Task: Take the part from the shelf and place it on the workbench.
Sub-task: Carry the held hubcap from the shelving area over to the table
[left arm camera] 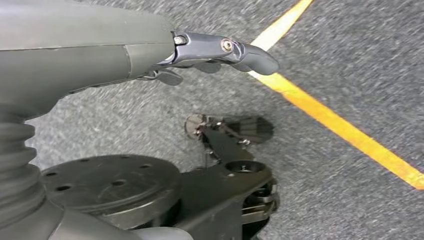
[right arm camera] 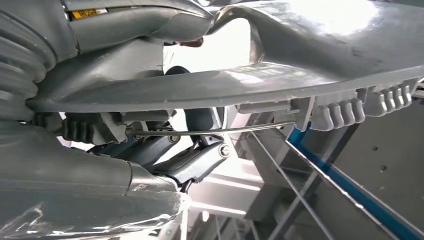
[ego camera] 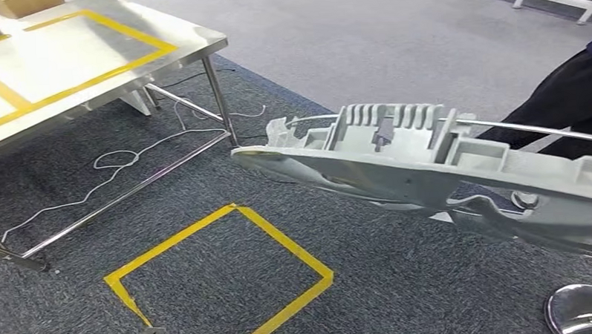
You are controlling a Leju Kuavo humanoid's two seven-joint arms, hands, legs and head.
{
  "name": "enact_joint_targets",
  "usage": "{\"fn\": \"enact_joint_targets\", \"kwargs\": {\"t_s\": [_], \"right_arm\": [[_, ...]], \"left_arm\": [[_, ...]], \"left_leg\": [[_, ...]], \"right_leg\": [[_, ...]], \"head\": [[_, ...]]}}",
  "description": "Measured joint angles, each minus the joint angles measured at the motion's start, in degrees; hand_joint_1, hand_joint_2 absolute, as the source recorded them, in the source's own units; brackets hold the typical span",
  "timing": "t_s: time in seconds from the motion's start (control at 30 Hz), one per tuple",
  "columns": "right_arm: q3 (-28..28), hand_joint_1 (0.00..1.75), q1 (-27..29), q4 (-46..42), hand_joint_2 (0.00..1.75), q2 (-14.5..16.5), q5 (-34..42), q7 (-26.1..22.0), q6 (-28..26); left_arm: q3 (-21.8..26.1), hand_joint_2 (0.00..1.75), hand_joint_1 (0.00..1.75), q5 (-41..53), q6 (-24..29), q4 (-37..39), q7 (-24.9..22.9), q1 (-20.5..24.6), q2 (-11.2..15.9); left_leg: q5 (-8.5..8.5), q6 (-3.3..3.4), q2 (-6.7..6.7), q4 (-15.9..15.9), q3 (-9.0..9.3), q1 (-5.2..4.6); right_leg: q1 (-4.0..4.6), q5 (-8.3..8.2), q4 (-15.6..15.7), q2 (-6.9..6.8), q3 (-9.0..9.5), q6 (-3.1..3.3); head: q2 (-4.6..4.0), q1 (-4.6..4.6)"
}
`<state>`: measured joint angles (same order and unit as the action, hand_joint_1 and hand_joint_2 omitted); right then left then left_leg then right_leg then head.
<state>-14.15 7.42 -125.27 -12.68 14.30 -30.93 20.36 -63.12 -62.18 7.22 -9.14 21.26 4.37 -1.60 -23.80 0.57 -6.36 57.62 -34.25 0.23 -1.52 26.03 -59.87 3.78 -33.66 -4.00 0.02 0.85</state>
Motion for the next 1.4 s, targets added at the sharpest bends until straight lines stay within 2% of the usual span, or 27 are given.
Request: {"fn": "enact_joint_targets", "kwargs": {"t_s": [0.03, 0.1, 0.17, 0.23, 0.3, 0.33, 0.37, 0.4, 0.47, 0.53, 0.63, 0.7, 0.77, 0.8, 0.83, 0.87, 0.9, 0.97, 1.03, 1.07, 1.1, 1.13, 1.2, 1.27, 1.33, 1.37, 1.4], "right_arm": [[-0.2, 1.75, 0.2, 0.0, 1.75, 0.0, 0.0, 0.1, -0.1], [-0.5, 1.75, 0.3, -0.1, 1.75, 0.0, -0.1, 0.4, -0.3], [-0.5, 1.75, -0.2, -0.1, 1.75, 0.0, -0.3, 0.8, -0.5], [-0.5, 1.75, -0.7, -0.1, 1.75, 0.0, -0.6, 1.2, -1.0], [-0.4, 1.75, -0.9, 0.0, 1.75, 0.0, -0.8, 1.5, -1.5], [-0.4, 1.75, -0.9, 0.0, 1.75, 0.0, -0.7, 1.5, -1.7], [-0.4, 1.75, -0.9, 0.0, 1.75, 0.0, -0.6, 1.5, -1.9], [-0.4, 1.75, -0.9, 0.0, 1.75, 0.0, -0.5, 1.4, -2.0], [-0.4, 1.75, -1.0, 0.0, 1.75, 0.0, -0.3, 1.3, -2.2], [-0.4, 1.75, -1.1, 0.0, 1.75, 0.0, -0.1, 1.2, -2.1], [-0.4, 1.75, -1.3, 0.0, 1.75, 0.0, -0.1, 0.9, -2.1], [-0.4, 1.75, -1.4, 0.0, 1.75, -0.1, -0.2, 0.6, -2.1], [-0.5, 1.75, -1.3, 0.0, 1.75, -0.1, -0.2, 0.5, -2.1], [-0.5, 1.75, -1.1, 0.0, 1.75, -0.1, -0.2, 0.4, -2.1], [-0.5, 1.75, -1.0, 0.0, 1.75, -0.1, -0.2, 0.4, -2.1], [-0.6, 1.75, -0.9, 0.0, 1.75, -0.1, -0.2, 0.4, -2.1], [-0.7, 1.75, -0.8, 0.0, 1.75, -0.1, -0.2, 0.4, -2.1], [-0.8, 1.75, -0.7, 0.0, 1.75, -0.1, -0.2, 0.4, -2.0], [-0.9, 1.75, -0.6, 0.0, 1.75, -0.1, -0.1, 0.3, -2.0], [-1.0, 1.75, -0.5, 0.0, 1.75, -0.1, 0.0, 0.3, -2.0], [-1.0, 1.75, -0.5, 0.0, 1.75, 0.0, 0.0, 0.3, -2.0], [-1.0, 1.75, -0.5, 0.0, 1.75, 0.0, 0.1, 0.3, -2.0], [-1.1, 1.75, -0.5, 0.0, 1.75, 0.0, 0.2, 0.2, -2.0], [-1.2, 1.75, -0.3, 0.0, 1.75, 0.0, 0.2, 0.2, -2.0], [-1.3, 1.75, -0.2, 0.0, 1.75, 0.0, 0.2, 0.2, -2.0], [-1.3, 1.75, -0.2, 0.0, 1.75, 0.0, 0.3, 0.3, -1.9], [-1.4, 1.75, -0.3, 0.0, 1.75, 0.0, 0.3, 0.3, -1.9]], "left_arm": [[0.0, 1.75, 0.0, 0.0, 0.0, 0.0, -0.1, -0.1, -0.1], [0.0, 1.75, 0.0, 0.1, 0.0, 0.0, 0.1, -0.4, -0.1], [0.0, 1.75, 0.0, -0.1, 0.1, 0.0, 0.3, -0.4, -0.1], [0.0, 1.75, 0.0, -0.4, 0.2, 0.0, 0.7, -0.1, -0.2], [0.0, 1.75, 0.0, -0.6, 0.3, 0.0, 1.0, 0.2, -0.3], [0.0, 1.75, 0.0, -0.6, 0.3, 0.0, 1.1, 0.3, -0.4], [0.0, 1.75, 0.0, -0.6, 0.3, 0.0, 1.1, 0.3, -0.4], [0.0, 1.75, 0.0, -0.6, 0.2, 0.0, 1.1, 0.3, -0.5], [0.0, 1.75, 0.0, -0.6, 0.2, 0.0, 1.1, 0.4, -0.6], [0.0, 1.75, 0.0, -0.5, 0.2, 0.0, 1.1, 0.6, -0.7], [0.0, 1.75, 0.0, -0.5, 0.3, 0.0, 1.1, 0.4, -0.8], [-0.1, 1.75, 0.0, -0.5, 0.5, 0.0, 1.0, 0.4, -0.8], [-0.1, 1.75, 0.0, -0.5, 0.7, 0.0, 0.9, 0.5, -0.8], [-0.2, 1.75, 0.0, -0.5, 0.8, 0.0, 0.9, 0.5, -0.8], [-0.2, 1.75, 0.0, -0.5, 0.9, 0.0, 0.9, 0.5, -0.8], [-0.2, 1.75, 0.0, -0.5, 1.0, 0.0, 0.9, 0.5, -0.7], [-0.2, 1.75, 0.0, -0.4, 1.0, 0.0, 0.9, 0.5, -0.7], [-0.2, 1.75, 0.0, -0.4, 1.1, 0.0, 0.9, 0.6, -0.6], [-0.2, 1.75, 0.0, -0.3, 1.1, 0.0, 0.9, 0.7, -0.6], [-0.2, 1.75, 0.0, -0.3, 1.1, 0.0, 0.9, 0.6, -0.6], [-0.3, 1.75, 0.0, -0.2, 1.1, 0.0, 0.9, 0.6, -0.5], [-0.3, 1.75, 0.0, -0.1, 1.1, 0.0, 0.9, 0.5, -0.5], [-0.3, 1.75, 0.0, -0.1, 1.1, 0.1, 0.9, 0.5, -0.5], [-0.3, 1.75, 0.0, -0.1, 1.0, 0.1, 0.9, 0.8, -0.5], [-0.3, 1.75, 0.0, 0.0, 1.0, 0.1, 0.9, 0.8, -0.5], [-0.3, 1.75, 0.0, 0.0, 1.0, 0.1, 0.9, 0.8, -0.6], [-0.3, 1.75, 0.0, 0.0, 1.0, 0.1, 0.9, 0.7, -0.6]], "left_leg": [[0.17, -0.4, -0.58, 0.0, -0.25, 0.03], [0.47, -1.07, -1.26, -0.2, -0.64, 0.23], [-0.79, -1.57, 1.21, 1.5, -1.57, 0.08], [-4.34, -1.9, 4.69, 7.7, -4.48, -0.13], [-7.32, -2.04, 5.59, 14.9, -7.84, -0.09], [-7.38, -2.03, 5.65, 16.3, -8.42, -0.09], [-6.41, -1.96, 5.74, 15.5, -7.92, -0.11], [-4.69, -1.82, 6.14, 12.7, -6.33, -0.15], [-1.63, -1.38, 8.46, 5.0, -2.08, -0.43], [-0.76, -0.86, 9.95, 0.7, -0.03, -0.71], [-0.63, -0.01, 8.17, 0.2, -0.16, -0.62], [-0.43, 0.52, 6.87, 0.0, 0.0, -0.26], [-0.37, 0.76, 5.55, 0.0, 0.0, -0.12], [-0.34, 0.81, 4.84, 0.0, -0.03, -0.13], [-0.33, 0.81, 4.09, 0.0, -0.03, -0.14], [-0.33, 0.81, 3.34, 0.0, 0.01, -0.16], [-0.32, 0.79, 2.57, 0.1, 0.1, -0.15], [-0.31, 0.56, 1.13, 0.1, 0.15, -0.17], [-0.1, -0.02, -0.14, 0.2, -0.29, -0.12], [0.09, -0.42, -0.78, 0.2, -0.61, -0.03], [0.28, -0.79, -1.42, 0.2, -0.85, 0.14], [0.24, -1.13, -1.25, 0.2, -1.03, 0.17], [-1.45, -1.71, 1.5, 2.6, -2.26, -0.04], [-5.05, -2.11, 4.84, 9.2, -5.39, -0.17], [-7.26, -2.25, 5.62, 15.3, -8.21, -0.12], [-6.89, -2.2, 5.71, 15.9, -8.34, -0.13], [-5.57, -2.07, 5.87, 14.2, -7.35, -0.16]], "right_leg": [[0.0, 0.14, 0.8, 0.45, 0.43, 0.24], [0.18, -0.08, 0.9, -0.58, 0.45, 0.99], [0.19, -0.27, 1.1, -1.81, 0.46, 1.82], [0.28, -0.29, 1.2, -3.32, 0.44, 2.43], [0.42, -0.21, 1.1, -4.96, 0.41, 2.66], [0.46, -0.18, 1.1, -5.77, 0.42, 2.69], [0.49, -0.16, 1.1, -6.53, 0.45, 2.68], [0.52, -0.12, 1.1, -7.25, 0.52, 2.64], [0.75, 0.07, 1.0, -8.47, 0.67, 2.33], [1.12, 0.24, 0.9, -9.59, 0.75, 1.75], [1.18, 0.51, 1.1, -11.07, 1.13, 0.83], [0.99, 2.32, -1.4, -8.98, 0.15, 0.25], [0.88, 5.67, -8.5, -5.68, -3.28, -0.04], [0.88, 6.86, -12.0, -4.79, -5.2, -0.04], [0.91, 7.07, -14.1, -4.3, -6.46, 0.01], [0.93, 6.15, -14.0, -4.03, -6.65, 0.13], [0.91, 4.29, -11.6, -3.67, -5.73, 0.28], [0.57, 0.73, -4.0, -1.17, -2.24, 0.49], [0.26, -0.27, 0.4, 1.22, -0.09, 0.6], [0.27, -0.04, 0.7, 1.47, 0.1, 0.75], [0.31, -0.12, 0.7, 0.85, 0.11, 1.0], [0.32, -0.21, 0.8, 0.15, 0.13, 1.32], [0.26, -0.34, 1.1, -1.39, 0.3, 2.05], [0.42, -0.28, 1.2, -3.01, 0.34, 2.53], [0.57, -0.19, 1.2, -4.67, 0.34, 2.7], [0.63, -0.17, 1.2, -5.45, 0.35, 2.72], [0.7, -0.15, 1.2, -6.18, 0.4, 2.71]], "head": [[0.01, 0.02], [0.01, 0.02], [0.0, 0.3], [0.0, 0.62], [0.01, 0.67], [0.01, 0.69], [0.01, 0.68], [0.0, 0.67], [0.0, 0.73], [0.01, 0.67], [0.01, 0.5], [0.01, 0.27], [0.01, -0.09], [0.01, -0.19], [0.01, -0.22], [0.01, -0.24], [0.01, -0.22], [0.0, -0.28], [0.01, -0.3], [0.02, -0.28], [0.02, -0.26], [0.02, -0.27], [0.01, 0.13], [0.01, 0.52], [0.02, 0.52], [0.02, 0.52], [0.02, 0.52]]}}
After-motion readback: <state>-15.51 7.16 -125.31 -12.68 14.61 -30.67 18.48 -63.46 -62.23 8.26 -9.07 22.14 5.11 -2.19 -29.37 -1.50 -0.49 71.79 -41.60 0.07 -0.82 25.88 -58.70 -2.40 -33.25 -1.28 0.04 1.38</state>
